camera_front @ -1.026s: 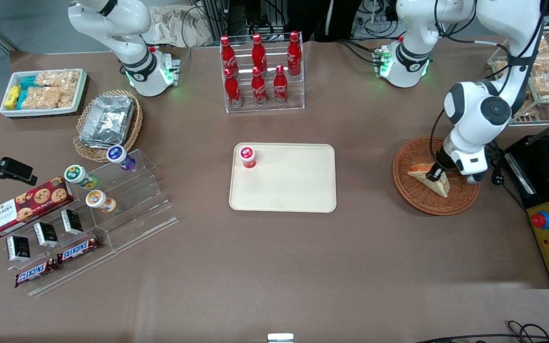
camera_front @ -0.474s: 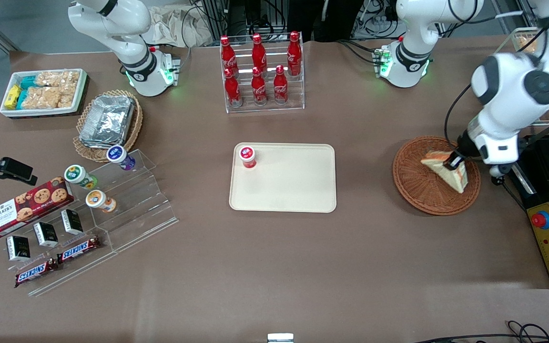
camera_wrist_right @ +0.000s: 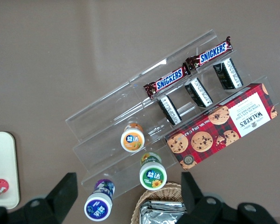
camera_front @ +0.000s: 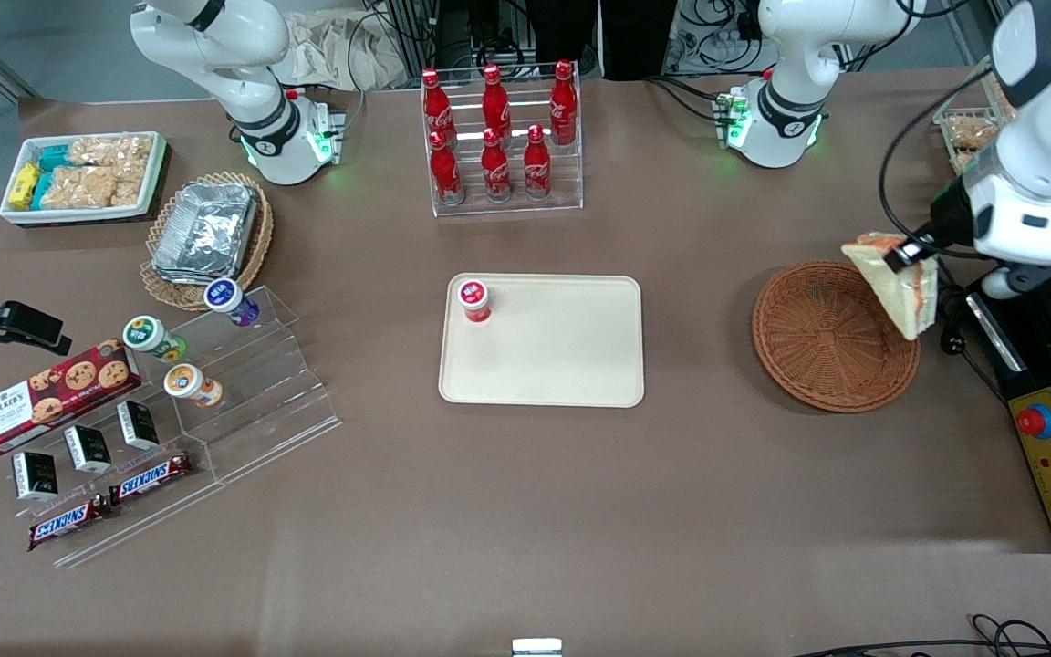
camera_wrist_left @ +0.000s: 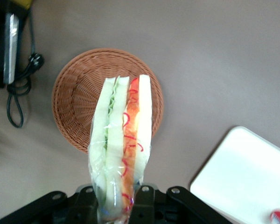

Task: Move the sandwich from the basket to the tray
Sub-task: 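Lift the sandwich out of the basket with the left gripper, then carry the sandwich over the cream tray with the left gripper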

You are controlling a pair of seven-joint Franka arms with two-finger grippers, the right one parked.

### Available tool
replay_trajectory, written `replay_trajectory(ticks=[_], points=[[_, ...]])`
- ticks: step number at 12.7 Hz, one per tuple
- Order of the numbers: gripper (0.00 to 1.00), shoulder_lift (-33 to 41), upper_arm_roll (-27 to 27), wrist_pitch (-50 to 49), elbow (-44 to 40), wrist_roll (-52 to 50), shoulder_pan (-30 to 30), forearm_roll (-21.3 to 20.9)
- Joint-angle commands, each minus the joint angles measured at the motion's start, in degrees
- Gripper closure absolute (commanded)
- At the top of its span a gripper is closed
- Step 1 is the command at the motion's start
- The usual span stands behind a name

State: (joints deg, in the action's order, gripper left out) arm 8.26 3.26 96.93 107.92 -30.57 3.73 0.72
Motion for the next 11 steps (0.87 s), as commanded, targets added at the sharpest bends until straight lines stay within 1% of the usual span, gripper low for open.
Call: replay_trajectory(ticks=[1,4,5,7,8,9,11], points=[[1.0,-2.37,8.48,-4.19,-5.17,3.76,0.14,-0.2],[1.0,-5.96,17.72,-3.51,-7.37,2.1,0.05,0.41],[1.0,-8.85,20.27,-1.85,-7.99,0.26,0.14,0.07],[1.0,-13.68,24.15,4.9,-7.64,-3.43,0.49,-0.2],[1.0,-16.49,25.21,7.46,-6.94,-4.23,1.27,-0.46],[1.0,-18.87,25.31,11.49,-4.76,-4.24,2.93,-1.77],[1.0,-23.97,25.31,22.37,0.77,-5.72,5.75,-4.75]])
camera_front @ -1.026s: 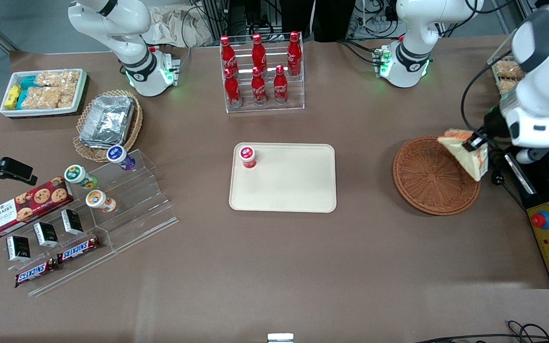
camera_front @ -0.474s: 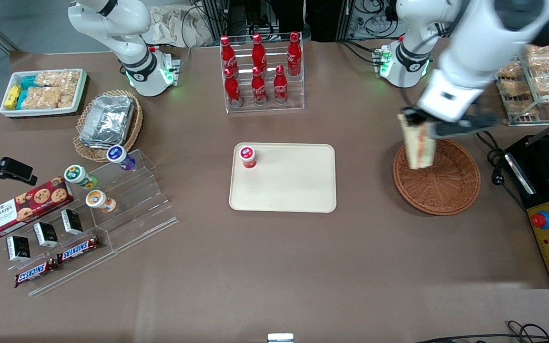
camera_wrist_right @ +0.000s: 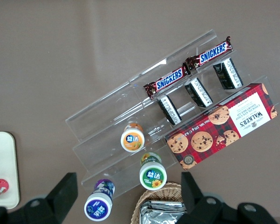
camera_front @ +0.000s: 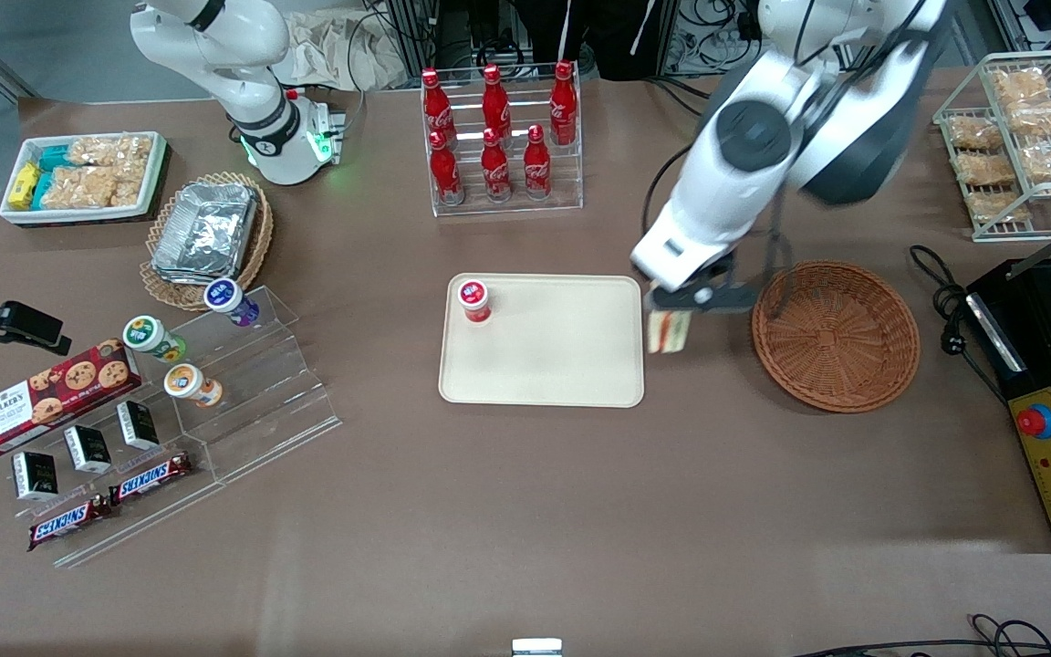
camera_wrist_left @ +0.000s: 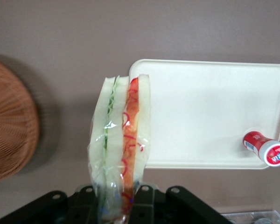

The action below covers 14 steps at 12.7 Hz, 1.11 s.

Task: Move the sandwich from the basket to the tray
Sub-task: 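Carry the sandwich over the cream tray with the left gripper, then lower the sandwich onto the tray and open the left gripper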

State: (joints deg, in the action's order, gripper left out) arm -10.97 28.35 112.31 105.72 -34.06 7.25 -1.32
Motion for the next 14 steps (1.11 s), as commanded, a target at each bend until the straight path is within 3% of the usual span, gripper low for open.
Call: replay_trajectory(ticks=[1,5,7,8,9,14], points=[[1.0,-7.46,0.21,10.87,4.39,-3.19,2.59,-5.51],[1.0,-17.85,0.12,18.02,4.23,-15.83,5.84,-17.9],[1.0,-19.26,0.12,18.12,3.97,-17.53,6.46,-19.42],[0.65,-19.44,0.12,18.2,3.79,-17.53,6.46,-19.42],[0.01,-19.45,0.12,18.12,3.79,-17.44,6.72,-19.6],[0.0,-16.73,0.04,14.79,0.64,-17.79,5.84,-18.37]])
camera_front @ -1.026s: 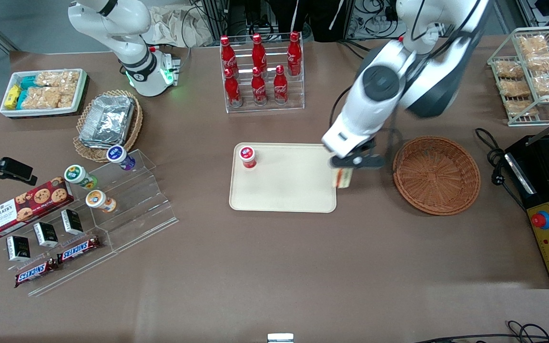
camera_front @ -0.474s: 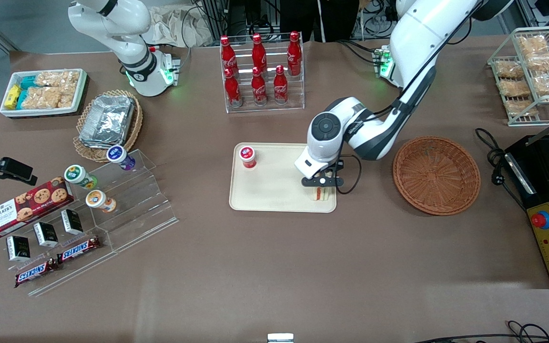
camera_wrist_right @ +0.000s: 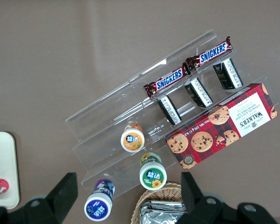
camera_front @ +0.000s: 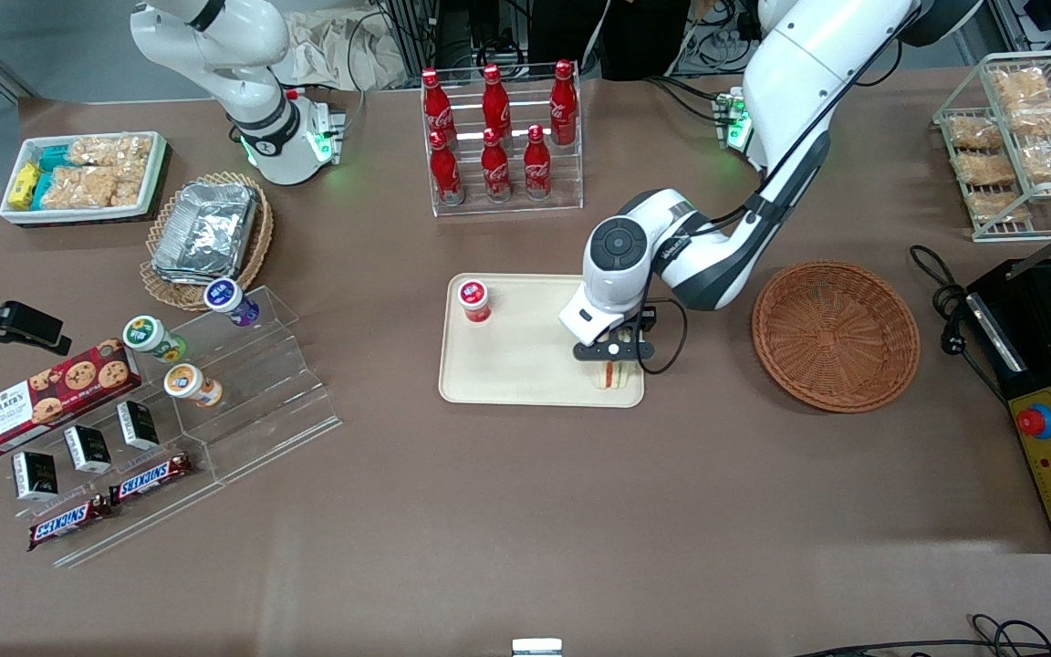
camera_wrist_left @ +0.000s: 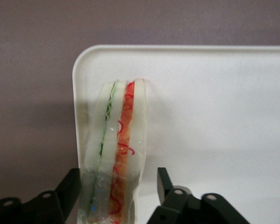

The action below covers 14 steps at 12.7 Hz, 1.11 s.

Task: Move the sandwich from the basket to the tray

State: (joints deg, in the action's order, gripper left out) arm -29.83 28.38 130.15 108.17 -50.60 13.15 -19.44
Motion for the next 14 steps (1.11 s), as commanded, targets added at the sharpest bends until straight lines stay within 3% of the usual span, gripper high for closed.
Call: replay_trajectory(ticks=[1,4,6,7,10,14], points=[[0.0,3.19,0.01,-5.32,-3.3,-2.56,-0.06,0.88],[0.0,9.94,0.01,-20.93,-10.85,-2.4,-3.03,7.28],[0.0,18.18,-0.17,-24.24,-11.49,-2.4,-7.34,13.96],[0.0,21.71,-2.0,-26.42,-11.32,-2.49,-7.44,15.38],[0.0,29.71,-12.44,-33.98,-11.58,1.09,-6.3,17.68],[0.0,36.32,-24.84,-41.81,-10.7,18.39,-6.64,18.03]])
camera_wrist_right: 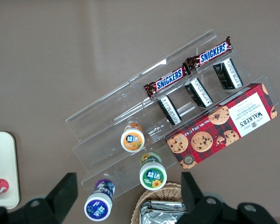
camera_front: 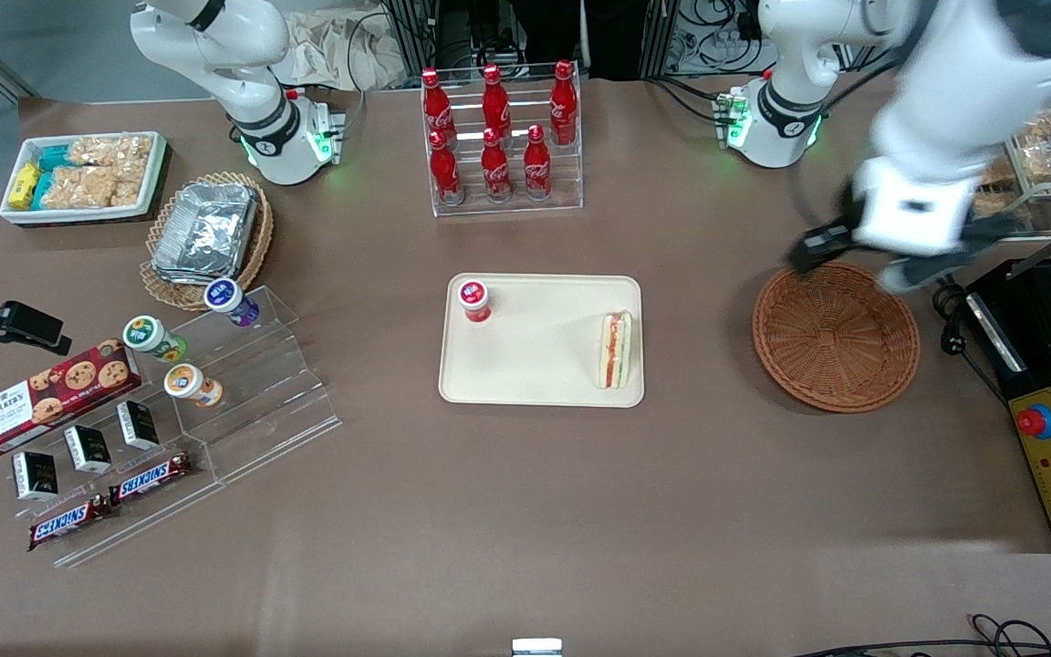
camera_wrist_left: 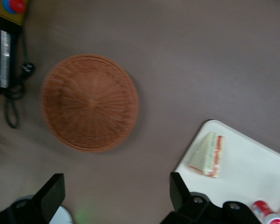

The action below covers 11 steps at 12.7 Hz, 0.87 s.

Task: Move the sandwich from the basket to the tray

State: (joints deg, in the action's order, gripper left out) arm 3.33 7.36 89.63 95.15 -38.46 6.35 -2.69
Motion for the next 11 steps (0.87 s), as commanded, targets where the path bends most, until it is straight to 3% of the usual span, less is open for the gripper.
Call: replay_trajectory(ticks=[1,3,6,11], points=[[0.0,3.69,-6.72,-1.47,2.32,9.25,0.16,1.29],[0.0,4.4,-11.91,-1.91,2.32,15.67,0.07,2.51],[0.0,4.05,-15.7,-2.09,1.8,16.31,0.07,2.43],[0.0,3.35,-16.94,-3.67,0.3,15.69,0.07,2.34]])
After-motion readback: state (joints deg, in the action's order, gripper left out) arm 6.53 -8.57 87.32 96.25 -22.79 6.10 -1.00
